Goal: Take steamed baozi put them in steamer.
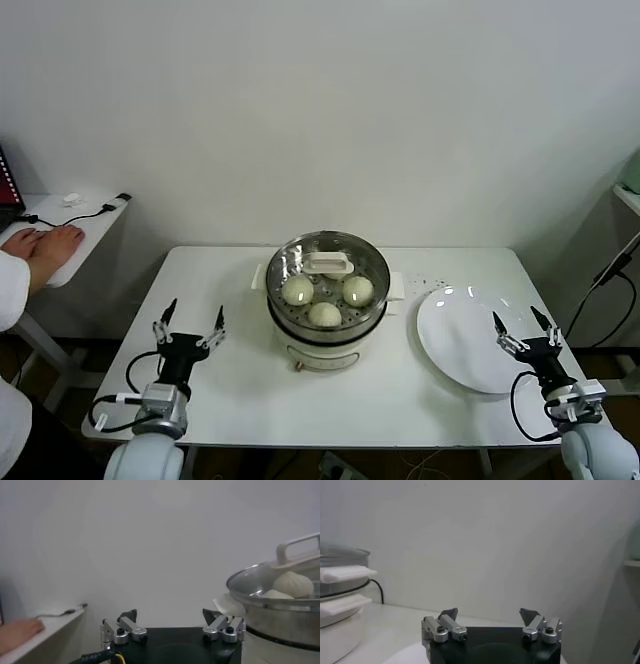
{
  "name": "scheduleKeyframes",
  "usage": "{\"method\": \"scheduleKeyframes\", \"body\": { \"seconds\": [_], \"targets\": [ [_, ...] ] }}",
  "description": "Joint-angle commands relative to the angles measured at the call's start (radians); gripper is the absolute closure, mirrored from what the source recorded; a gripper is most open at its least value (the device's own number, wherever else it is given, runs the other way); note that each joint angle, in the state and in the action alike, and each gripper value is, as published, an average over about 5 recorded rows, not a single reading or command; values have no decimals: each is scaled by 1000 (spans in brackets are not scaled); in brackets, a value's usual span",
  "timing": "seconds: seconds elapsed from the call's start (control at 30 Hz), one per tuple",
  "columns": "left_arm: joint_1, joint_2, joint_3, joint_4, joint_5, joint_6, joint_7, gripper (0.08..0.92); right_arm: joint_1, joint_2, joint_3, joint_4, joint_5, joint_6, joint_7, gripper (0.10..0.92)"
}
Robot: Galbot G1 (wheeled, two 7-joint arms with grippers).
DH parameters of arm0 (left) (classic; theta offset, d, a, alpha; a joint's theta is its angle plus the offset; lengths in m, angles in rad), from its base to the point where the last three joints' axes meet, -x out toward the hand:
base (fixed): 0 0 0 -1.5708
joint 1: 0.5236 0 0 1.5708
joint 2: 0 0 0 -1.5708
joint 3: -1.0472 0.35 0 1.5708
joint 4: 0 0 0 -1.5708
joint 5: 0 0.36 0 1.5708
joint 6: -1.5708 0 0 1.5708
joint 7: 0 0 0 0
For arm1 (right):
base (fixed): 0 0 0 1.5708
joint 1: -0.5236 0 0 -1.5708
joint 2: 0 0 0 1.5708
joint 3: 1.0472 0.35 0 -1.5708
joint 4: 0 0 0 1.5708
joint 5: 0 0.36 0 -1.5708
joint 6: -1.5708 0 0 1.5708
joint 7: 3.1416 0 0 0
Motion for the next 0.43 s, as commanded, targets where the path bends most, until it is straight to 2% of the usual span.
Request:
{"method": "scheduleKeyframes", "body": {
  "seconds": [0.03,0.43],
  "targets": [
    [61,-44,-80,59,-153,-164,15,177,7,17,-20,23,7,-20,22,203],
    [85,-46,-84,50,-125,-180,25,177,-14,37,-17,28,0,-25,53,203]
  ]
}}
